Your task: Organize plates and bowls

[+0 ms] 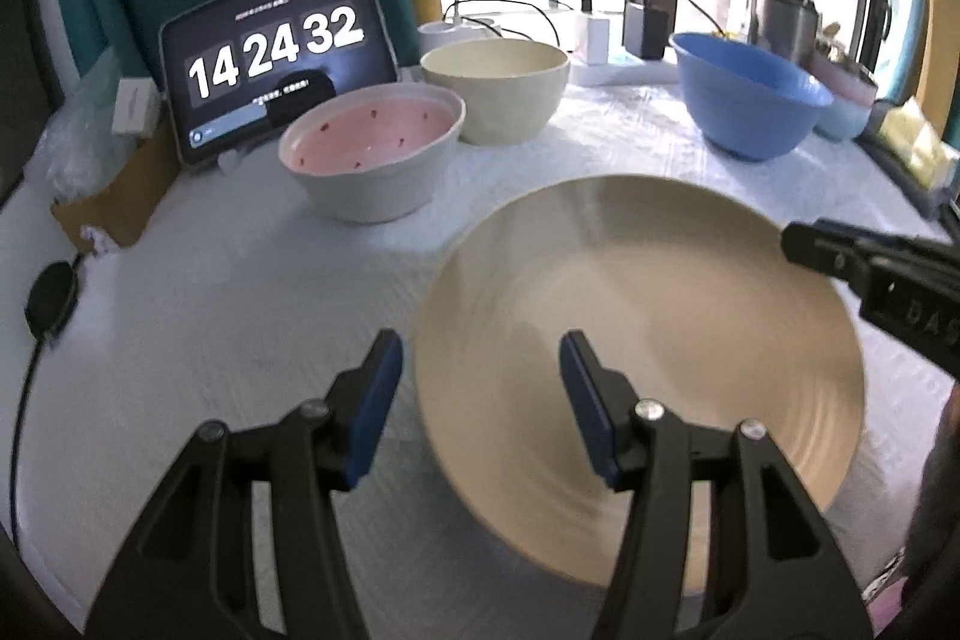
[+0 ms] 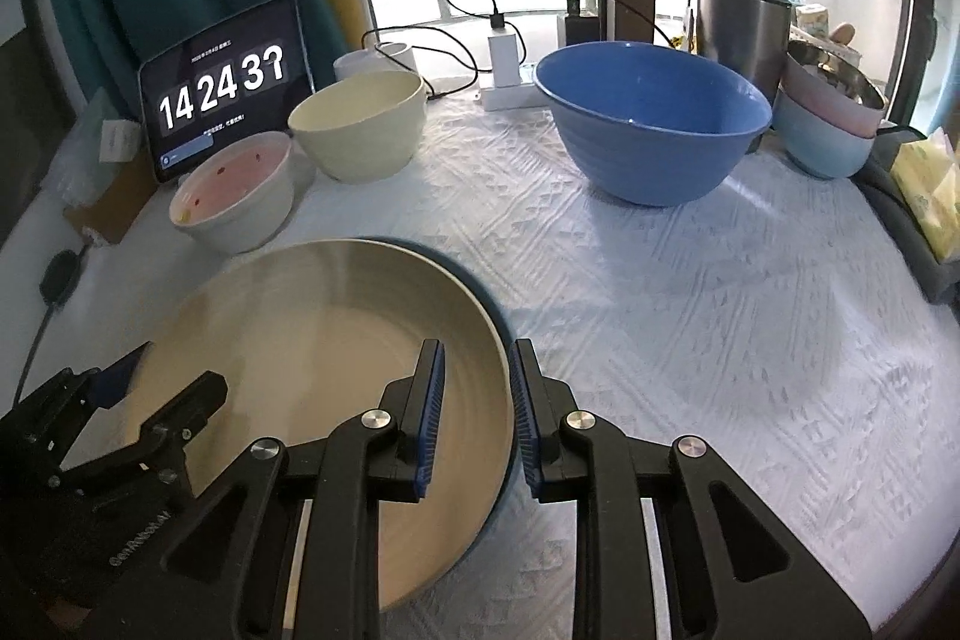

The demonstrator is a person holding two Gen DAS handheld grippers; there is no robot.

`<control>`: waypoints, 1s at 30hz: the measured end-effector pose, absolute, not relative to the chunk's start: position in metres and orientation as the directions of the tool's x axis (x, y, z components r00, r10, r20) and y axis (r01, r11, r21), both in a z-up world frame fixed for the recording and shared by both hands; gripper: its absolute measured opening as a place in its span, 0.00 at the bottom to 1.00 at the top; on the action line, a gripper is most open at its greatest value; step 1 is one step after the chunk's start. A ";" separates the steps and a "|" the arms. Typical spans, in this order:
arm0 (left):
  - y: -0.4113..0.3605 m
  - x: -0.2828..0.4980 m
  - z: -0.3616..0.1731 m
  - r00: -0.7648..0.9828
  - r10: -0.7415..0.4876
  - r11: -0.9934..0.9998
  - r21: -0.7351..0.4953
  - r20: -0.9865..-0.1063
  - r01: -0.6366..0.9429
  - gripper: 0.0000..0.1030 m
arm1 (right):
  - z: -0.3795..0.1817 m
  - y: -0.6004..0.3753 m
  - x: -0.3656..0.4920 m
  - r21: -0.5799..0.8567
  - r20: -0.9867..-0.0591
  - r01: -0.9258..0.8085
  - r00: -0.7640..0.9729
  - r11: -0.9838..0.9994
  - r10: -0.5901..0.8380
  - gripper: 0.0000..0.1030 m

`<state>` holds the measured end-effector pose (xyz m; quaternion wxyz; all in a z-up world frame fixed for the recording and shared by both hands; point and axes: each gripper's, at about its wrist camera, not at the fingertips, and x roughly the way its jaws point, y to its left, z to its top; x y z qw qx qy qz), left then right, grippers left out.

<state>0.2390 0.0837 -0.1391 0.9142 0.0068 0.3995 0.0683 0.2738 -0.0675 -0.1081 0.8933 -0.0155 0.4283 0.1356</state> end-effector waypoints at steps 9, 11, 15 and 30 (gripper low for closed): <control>0.093 0.239 -0.140 0.659 0.128 0.988 0.039 -0.742 -0.148 0.55 | -0.111 -0.073 0.279 0.118 -0.776 -0.248 0.581 0.962 0.245 0.24; 0.099 0.234 -0.135 0.671 0.134 0.985 0.025 -0.729 -0.169 0.55 | -0.110 -0.074 0.278 0.128 -0.779 -0.240 0.576 0.962 0.247 0.24; 0.112 0.227 -0.127 0.689 0.139 0.978 -0.010 -0.712 -0.207 0.56 | -0.109 -0.079 0.275 0.137 -0.780 -0.224 0.576 0.965 0.245 0.26; 0.118 0.243 -0.156 0.626 0.096 0.975 -0.052 -0.774 -0.214 0.59 | -0.130 -0.081 0.272 0.179 -0.803 -0.211 0.533 0.961 0.267 0.50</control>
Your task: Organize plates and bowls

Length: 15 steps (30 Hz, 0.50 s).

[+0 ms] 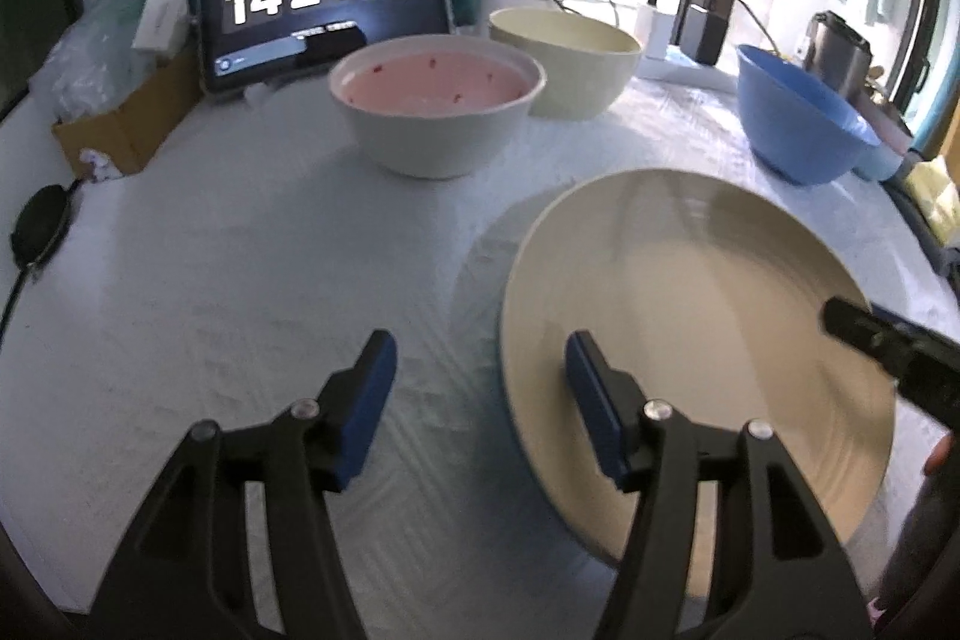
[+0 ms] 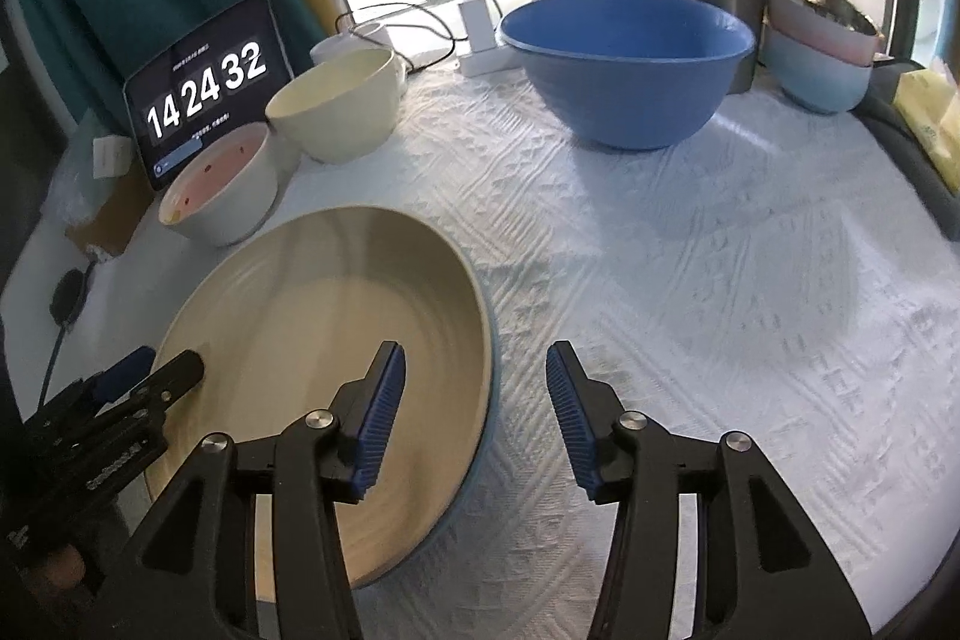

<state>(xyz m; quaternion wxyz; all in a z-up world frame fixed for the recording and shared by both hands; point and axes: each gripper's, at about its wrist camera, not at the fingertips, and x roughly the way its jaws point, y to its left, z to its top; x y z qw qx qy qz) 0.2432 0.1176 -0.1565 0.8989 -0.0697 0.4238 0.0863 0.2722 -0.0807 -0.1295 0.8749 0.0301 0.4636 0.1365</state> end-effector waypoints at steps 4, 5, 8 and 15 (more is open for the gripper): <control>0.113 0.247 -0.159 0.632 0.072 0.978 -0.070 -0.771 -0.197 0.59 | -0.140 -0.079 0.274 0.196 -0.812 -0.205 0.514 0.959 0.276 0.50; 0.112 0.248 -0.159 0.635 0.063 0.979 -0.076 -0.770 -0.189 0.59 | -0.140 -0.080 0.274 0.205 -0.809 -0.205 0.514 0.957 0.283 0.50; 0.107 0.251 -0.160 0.636 -0.021 0.981 -0.137 -0.772 -0.135 0.59 | -0.143 -0.082 0.275 0.245 -0.802 -0.206 0.507 0.947 0.317 0.50; 0.096 0.253 -0.160 0.634 -0.031 0.979 -0.153 -0.773 -0.138 0.59 | -0.148 -0.082 0.275 0.344 -0.789 -0.208 0.465 0.916 0.402 0.51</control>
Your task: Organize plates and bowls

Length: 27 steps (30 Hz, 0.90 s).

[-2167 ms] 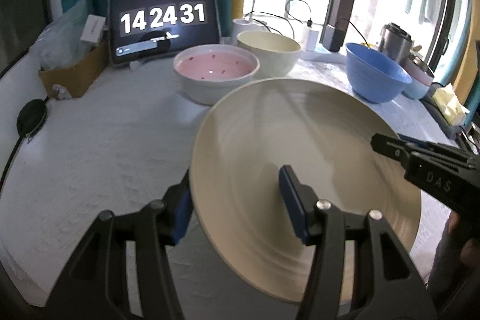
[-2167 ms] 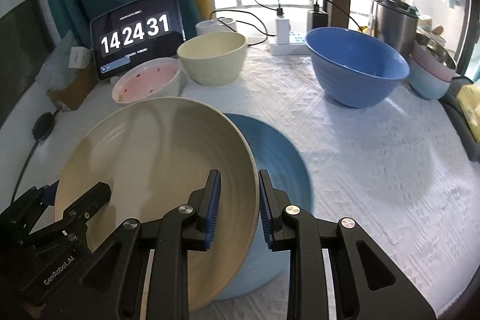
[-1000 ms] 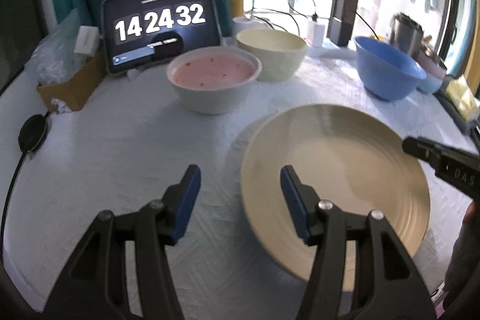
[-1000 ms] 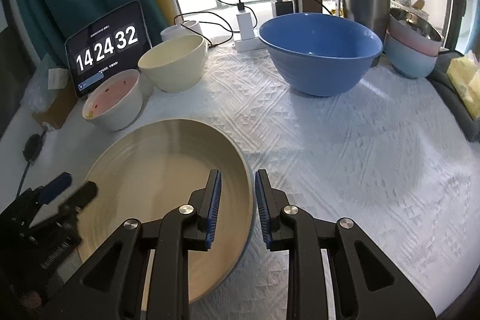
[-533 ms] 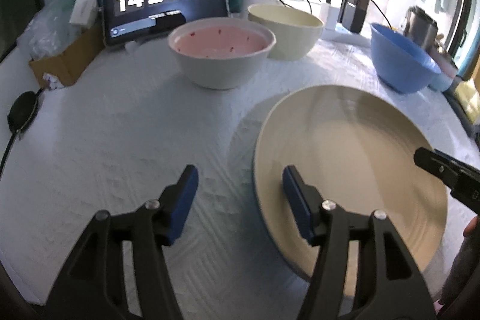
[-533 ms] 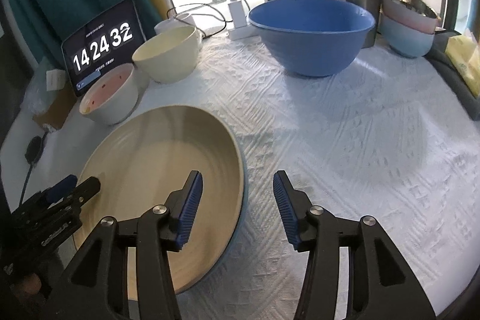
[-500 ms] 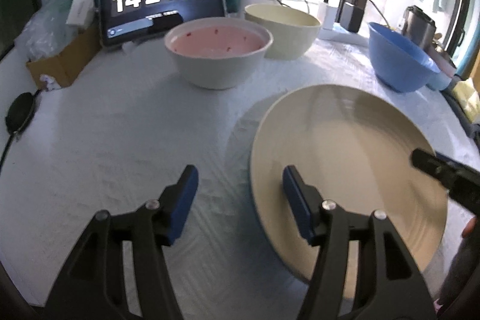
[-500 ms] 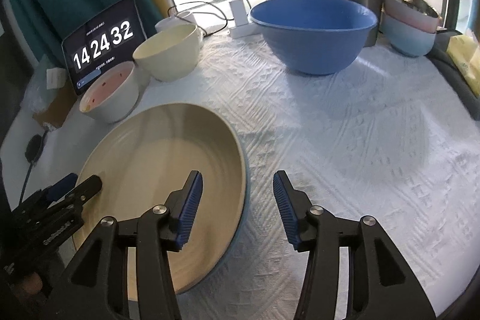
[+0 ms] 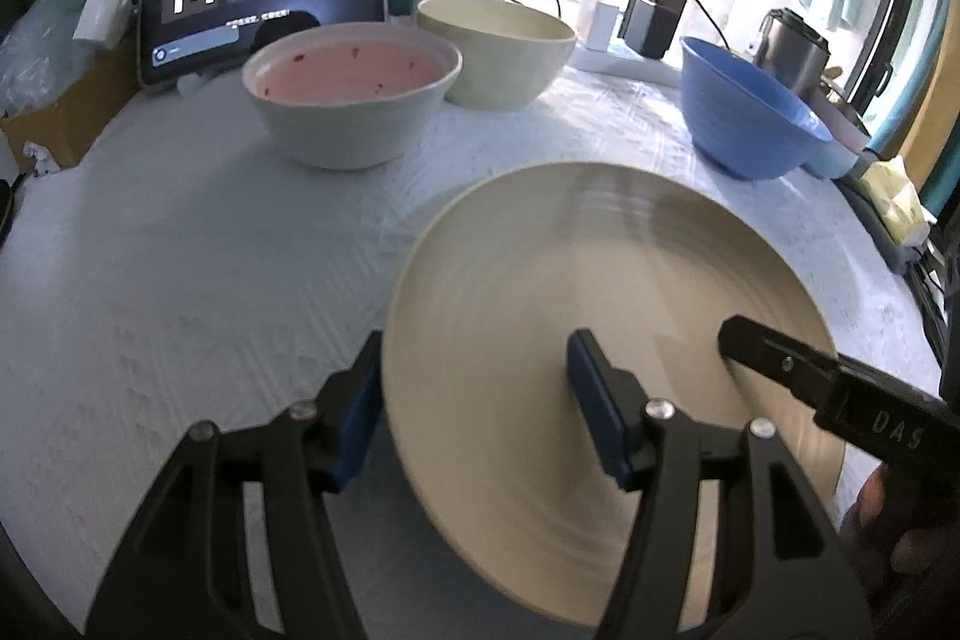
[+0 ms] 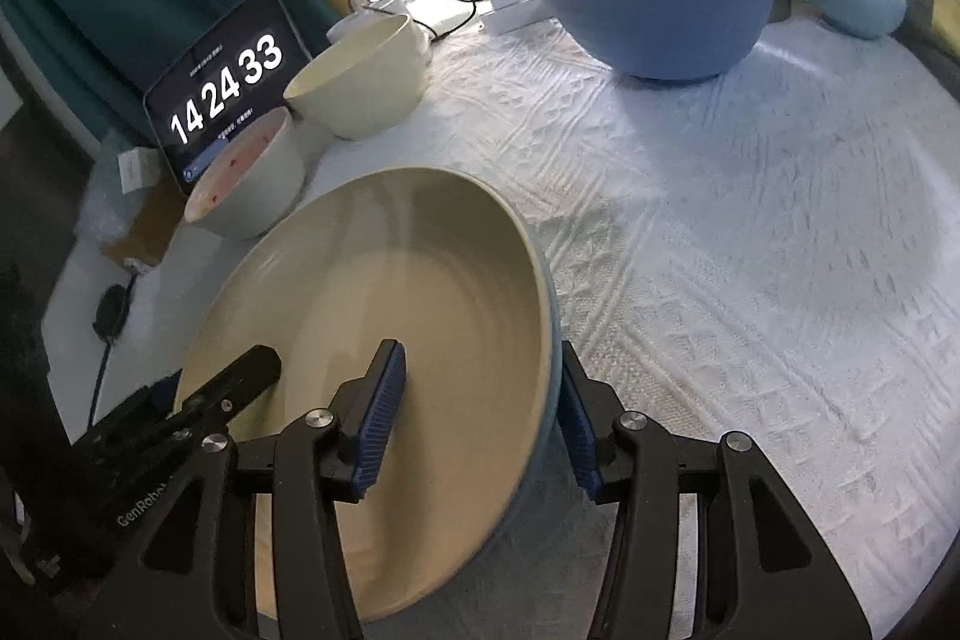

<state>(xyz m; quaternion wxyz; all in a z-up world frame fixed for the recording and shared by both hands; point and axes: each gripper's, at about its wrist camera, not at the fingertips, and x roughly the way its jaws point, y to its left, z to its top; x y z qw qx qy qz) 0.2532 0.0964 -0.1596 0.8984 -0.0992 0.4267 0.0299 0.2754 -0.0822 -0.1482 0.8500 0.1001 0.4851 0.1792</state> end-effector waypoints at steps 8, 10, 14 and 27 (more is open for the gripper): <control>0.086 0.245 -0.155 0.626 -0.038 0.980 -0.151 -0.779 -0.129 0.56 | -0.145 -0.089 0.269 0.326 -0.792 -0.189 0.481 0.926 0.376 0.50; 0.083 0.242 -0.154 0.627 -0.042 0.981 -0.150 -0.778 -0.121 0.56 | -0.144 -0.092 0.268 0.321 -0.793 -0.179 0.485 0.930 0.367 0.50; 0.081 0.238 -0.152 0.629 -0.047 0.982 -0.152 -0.776 -0.114 0.56 | -0.142 -0.094 0.266 0.309 -0.794 -0.171 0.495 0.936 0.353 0.50; 0.110 0.219 -0.149 0.646 -0.030 0.969 -0.181 -0.763 -0.168 0.56 | -0.134 -0.065 0.263 0.282 -0.792 -0.223 0.494 0.933 0.358 0.50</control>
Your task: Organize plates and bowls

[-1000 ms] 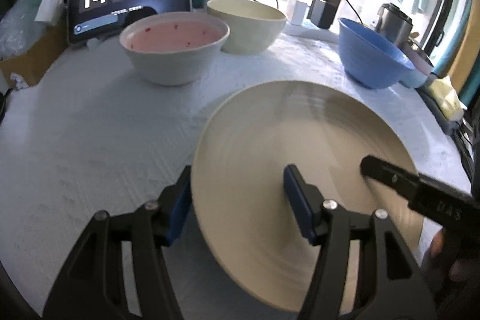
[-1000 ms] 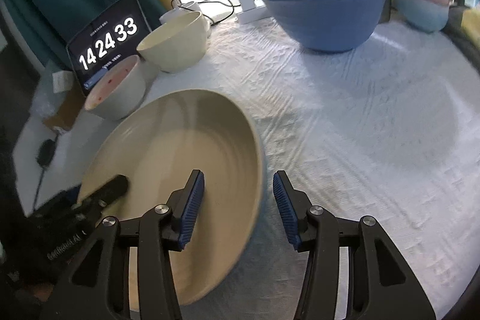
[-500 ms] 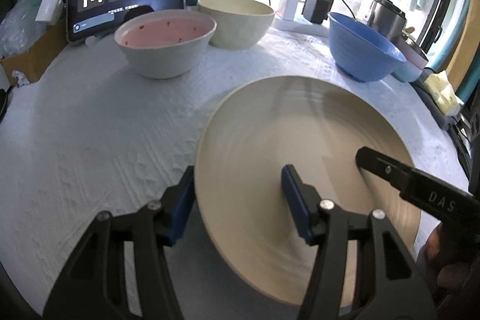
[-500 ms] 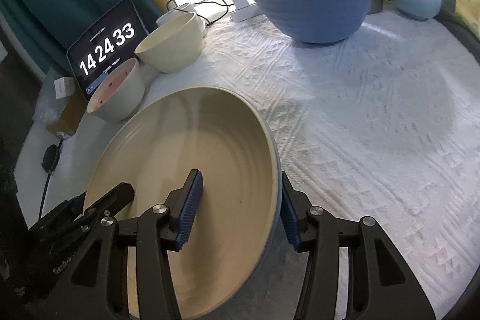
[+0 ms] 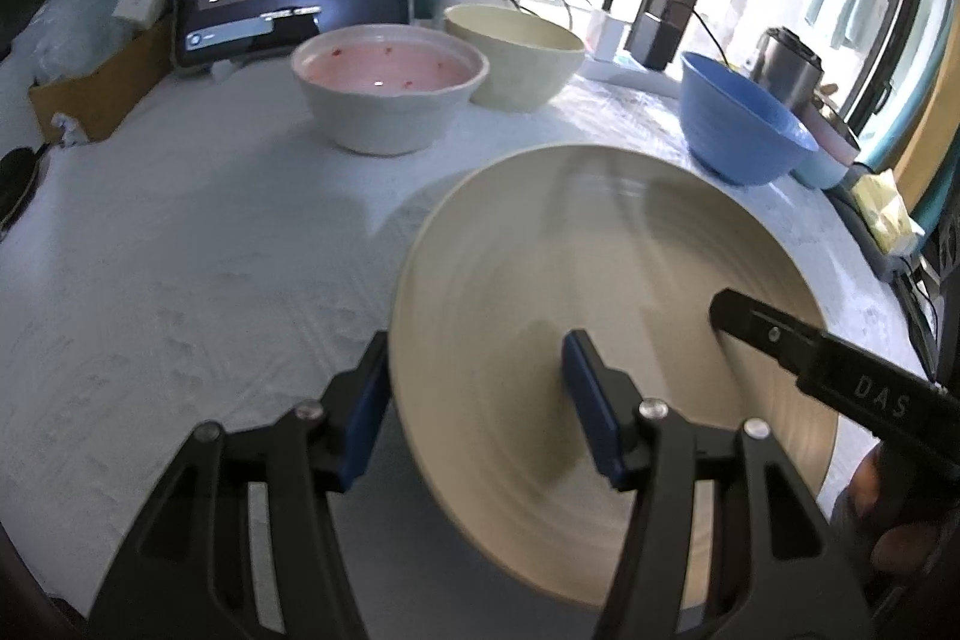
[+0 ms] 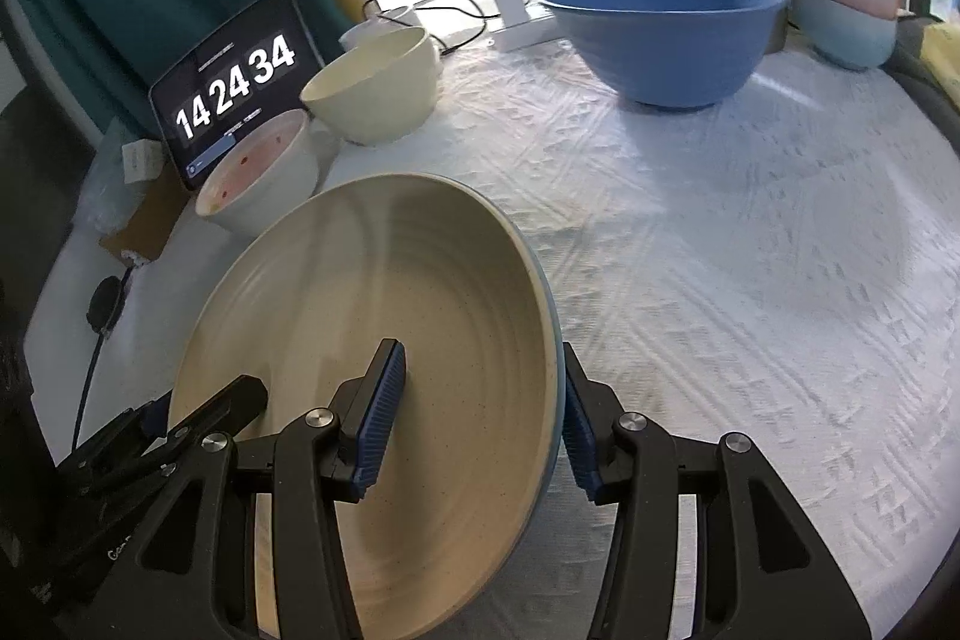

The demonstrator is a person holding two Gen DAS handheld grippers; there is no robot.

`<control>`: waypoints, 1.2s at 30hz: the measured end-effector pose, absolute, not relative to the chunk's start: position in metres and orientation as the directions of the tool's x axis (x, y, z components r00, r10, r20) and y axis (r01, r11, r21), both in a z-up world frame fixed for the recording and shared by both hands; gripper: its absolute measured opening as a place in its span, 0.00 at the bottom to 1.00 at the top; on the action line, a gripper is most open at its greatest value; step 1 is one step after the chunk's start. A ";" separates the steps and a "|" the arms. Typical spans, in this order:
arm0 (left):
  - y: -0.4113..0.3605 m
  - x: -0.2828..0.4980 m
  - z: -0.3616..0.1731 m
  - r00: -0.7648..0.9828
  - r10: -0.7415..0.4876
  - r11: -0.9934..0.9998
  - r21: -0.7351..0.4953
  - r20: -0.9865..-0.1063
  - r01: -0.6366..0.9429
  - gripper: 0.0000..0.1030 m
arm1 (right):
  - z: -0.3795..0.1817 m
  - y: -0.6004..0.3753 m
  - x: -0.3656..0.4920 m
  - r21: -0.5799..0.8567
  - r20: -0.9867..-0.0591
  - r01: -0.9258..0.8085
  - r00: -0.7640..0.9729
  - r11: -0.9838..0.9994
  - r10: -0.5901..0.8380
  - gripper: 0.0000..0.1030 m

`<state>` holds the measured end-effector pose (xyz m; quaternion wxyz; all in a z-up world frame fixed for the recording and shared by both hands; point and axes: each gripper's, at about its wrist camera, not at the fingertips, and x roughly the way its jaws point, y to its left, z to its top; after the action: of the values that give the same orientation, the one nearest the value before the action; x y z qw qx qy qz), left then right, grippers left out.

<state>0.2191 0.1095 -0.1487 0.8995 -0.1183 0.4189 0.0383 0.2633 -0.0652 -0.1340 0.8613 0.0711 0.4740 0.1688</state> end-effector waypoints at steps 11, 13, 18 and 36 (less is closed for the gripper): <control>0.150 0.207 -0.154 0.644 -0.017 0.950 -0.213 -0.765 -0.229 0.56 | -0.136 -0.025 0.265 0.255 -0.808 -0.277 0.465 0.926 0.361 0.50; 0.156 0.206 -0.154 0.645 -0.008 0.948 -0.211 -0.764 -0.239 0.56 | -0.136 -0.016 0.265 0.251 -0.809 -0.289 0.461 0.924 0.364 0.50; 0.179 0.202 -0.155 0.639 0.016 0.937 -0.211 -0.769 -0.278 0.56 | -0.138 0.007 0.268 0.250 -0.816 -0.313 0.442 0.916 0.373 0.50; 0.230 0.197 -0.158 0.643 0.052 0.931 -0.196 -0.764 -0.309 0.56 | -0.152 0.066 0.287 0.242 -0.833 -0.360 0.399 0.901 0.383 0.52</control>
<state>0.1965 0.2299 -0.1579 0.8929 -0.1562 0.4101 0.1011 0.2868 0.0661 -0.1522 0.8363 0.0115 0.5012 0.2221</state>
